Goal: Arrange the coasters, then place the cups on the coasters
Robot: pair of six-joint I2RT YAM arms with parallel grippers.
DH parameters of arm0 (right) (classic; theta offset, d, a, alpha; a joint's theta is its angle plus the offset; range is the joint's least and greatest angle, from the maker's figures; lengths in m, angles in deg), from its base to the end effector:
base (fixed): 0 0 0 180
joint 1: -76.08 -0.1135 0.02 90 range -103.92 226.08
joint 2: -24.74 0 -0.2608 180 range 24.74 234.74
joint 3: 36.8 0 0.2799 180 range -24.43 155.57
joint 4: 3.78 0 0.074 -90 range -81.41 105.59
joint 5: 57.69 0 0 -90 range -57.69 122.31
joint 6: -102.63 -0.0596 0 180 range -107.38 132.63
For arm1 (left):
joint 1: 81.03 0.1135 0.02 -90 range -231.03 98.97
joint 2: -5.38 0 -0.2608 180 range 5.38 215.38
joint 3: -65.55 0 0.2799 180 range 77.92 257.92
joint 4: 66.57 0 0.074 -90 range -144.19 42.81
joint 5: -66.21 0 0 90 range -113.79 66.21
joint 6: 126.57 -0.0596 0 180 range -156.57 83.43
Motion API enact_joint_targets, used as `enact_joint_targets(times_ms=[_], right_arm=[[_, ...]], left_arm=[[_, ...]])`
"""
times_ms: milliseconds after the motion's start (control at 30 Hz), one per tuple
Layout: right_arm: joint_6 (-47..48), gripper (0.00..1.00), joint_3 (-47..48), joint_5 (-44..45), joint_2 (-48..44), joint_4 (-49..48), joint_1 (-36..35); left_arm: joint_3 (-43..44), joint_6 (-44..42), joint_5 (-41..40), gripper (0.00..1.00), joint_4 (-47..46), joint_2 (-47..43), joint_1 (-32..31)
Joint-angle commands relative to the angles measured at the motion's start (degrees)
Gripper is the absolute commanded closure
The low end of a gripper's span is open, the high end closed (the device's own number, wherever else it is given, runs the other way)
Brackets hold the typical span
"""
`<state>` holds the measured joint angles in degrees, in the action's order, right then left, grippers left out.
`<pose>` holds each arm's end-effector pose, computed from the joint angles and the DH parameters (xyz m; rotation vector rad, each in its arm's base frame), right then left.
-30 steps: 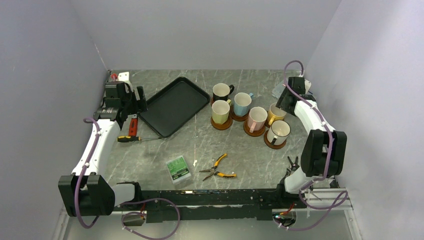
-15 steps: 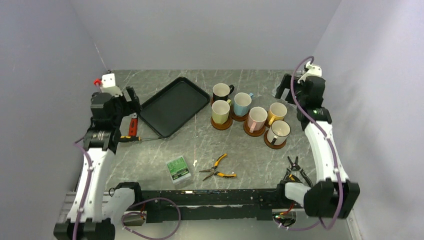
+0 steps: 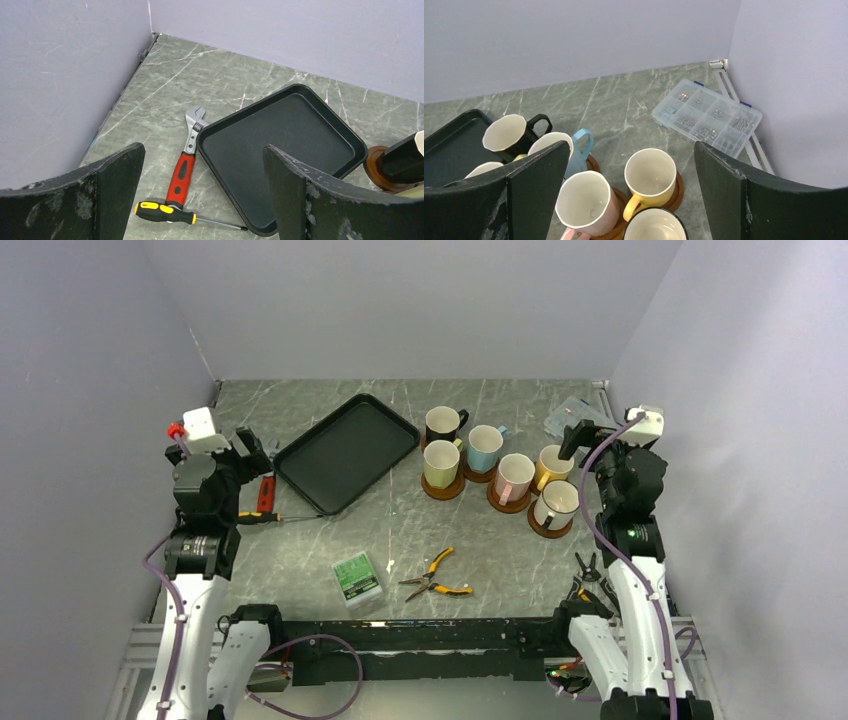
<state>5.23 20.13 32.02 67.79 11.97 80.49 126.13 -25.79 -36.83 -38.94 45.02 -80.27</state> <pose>0.2340 -0.0177 0.3543 0.1611 1.5955 0.0446 0.2115 0.0163 0.3645 -0.3381 1.6506 0.0606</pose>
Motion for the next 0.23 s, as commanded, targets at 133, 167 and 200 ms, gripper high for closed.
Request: enact_joint_targets(times_ms=[133, 167, 200], right_arm=[[1.5, 0.00, 1.9, -1.1, 0.1, -4.3, -0.1], [1.3, 0.00, 1.9, -0.8, 0.0, -4.2, 0.0], [1.1, 0.00, 2.0, -0.3, -0.1, -4.0, 0.0]], left_arm=[[0.2, 0.4, -0.9, 0.06, -2.2, -0.9, -0.1], [0.2, 0.4, -0.9, 0.06, -2.2, -1.0, -0.1], [0.1, 0.3, -0.9, 0.06, -2.3, -1.0, -0.1]])
